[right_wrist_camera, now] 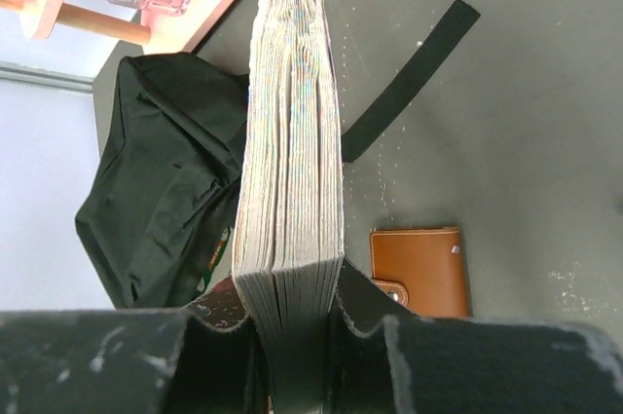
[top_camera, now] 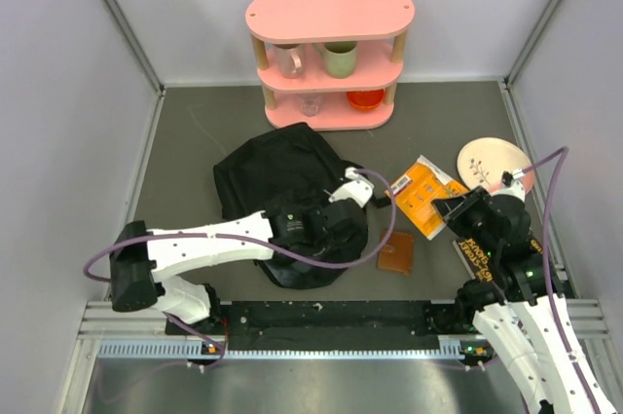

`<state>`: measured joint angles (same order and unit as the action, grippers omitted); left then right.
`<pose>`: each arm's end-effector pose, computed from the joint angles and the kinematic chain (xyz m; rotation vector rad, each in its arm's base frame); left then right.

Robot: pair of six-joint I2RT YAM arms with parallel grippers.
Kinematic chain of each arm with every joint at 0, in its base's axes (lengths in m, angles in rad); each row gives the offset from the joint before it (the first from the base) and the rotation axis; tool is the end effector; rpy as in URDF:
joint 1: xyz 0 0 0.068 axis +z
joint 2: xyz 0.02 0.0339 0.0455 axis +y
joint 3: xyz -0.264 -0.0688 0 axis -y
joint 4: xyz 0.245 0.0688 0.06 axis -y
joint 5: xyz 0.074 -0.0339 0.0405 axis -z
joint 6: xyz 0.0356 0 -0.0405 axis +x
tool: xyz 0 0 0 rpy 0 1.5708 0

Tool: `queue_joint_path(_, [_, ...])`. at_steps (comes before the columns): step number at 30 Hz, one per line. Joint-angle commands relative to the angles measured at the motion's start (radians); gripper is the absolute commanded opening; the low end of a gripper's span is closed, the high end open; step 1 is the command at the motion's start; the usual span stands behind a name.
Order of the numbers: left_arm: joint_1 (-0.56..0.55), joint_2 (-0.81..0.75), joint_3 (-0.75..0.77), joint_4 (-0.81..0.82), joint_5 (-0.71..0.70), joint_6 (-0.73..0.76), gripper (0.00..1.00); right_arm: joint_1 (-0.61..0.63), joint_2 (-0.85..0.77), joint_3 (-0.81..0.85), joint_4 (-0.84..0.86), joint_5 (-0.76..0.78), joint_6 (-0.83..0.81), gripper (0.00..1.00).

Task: Pack the student bag
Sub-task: Place the book in the student bag.

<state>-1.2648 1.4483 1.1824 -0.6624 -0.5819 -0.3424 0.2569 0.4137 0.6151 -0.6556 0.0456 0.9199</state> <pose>0.1097 -0.2821 0.2860 0.8159 2.1553 -0.0727 0.1017 0.0251 0.2794 0.7102 1.9716 0.6866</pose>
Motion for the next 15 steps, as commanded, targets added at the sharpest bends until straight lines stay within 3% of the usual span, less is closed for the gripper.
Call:
queue_joint_path(1, [0.064,-0.1,0.048,-0.009,-0.073,-0.038,0.0,-0.002,-0.015,0.014,0.06,-0.039,0.008,0.0])
queue_joint_path(9, [0.235,-0.282,0.025,0.081,0.014,-0.049,0.0,0.001,-0.042,0.055,0.041,-0.301,0.085,0.0])
queue_joint_path(15, [0.242,-0.29,0.094,0.107,0.037,-0.07,0.0,0.001,-0.118,0.054,0.014,-0.464,0.166,0.0])
